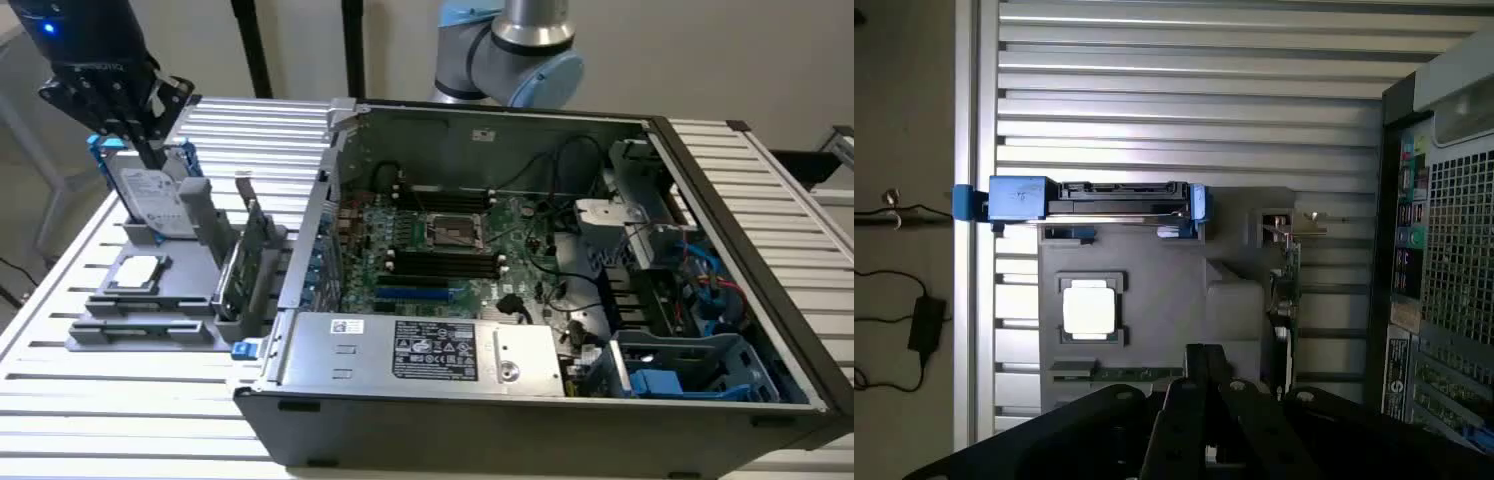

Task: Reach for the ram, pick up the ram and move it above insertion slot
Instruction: 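Reach for the ram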

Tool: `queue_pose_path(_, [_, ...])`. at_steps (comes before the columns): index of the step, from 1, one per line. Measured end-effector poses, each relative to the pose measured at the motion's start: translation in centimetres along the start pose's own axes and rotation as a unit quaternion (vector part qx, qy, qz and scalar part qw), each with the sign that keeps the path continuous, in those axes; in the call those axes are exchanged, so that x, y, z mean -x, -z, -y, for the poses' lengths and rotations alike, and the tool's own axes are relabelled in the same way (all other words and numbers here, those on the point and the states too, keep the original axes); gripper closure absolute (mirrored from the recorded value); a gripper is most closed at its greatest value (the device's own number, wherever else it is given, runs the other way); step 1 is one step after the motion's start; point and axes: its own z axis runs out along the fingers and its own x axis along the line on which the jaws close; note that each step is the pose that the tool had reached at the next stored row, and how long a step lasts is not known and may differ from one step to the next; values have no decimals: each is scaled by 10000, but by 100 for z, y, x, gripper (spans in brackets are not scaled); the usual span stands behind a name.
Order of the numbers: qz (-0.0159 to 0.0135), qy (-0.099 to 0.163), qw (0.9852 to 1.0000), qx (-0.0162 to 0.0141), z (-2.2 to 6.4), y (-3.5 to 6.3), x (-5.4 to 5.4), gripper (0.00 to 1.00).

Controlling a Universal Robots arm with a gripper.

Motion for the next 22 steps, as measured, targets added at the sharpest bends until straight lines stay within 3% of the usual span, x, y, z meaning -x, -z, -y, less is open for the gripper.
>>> queue_pose_path(11, [6,0,10000,-1,13,0,-7,89])
queue_pose_path(22, [7,1,10000,-1,436,-7,-208,89])
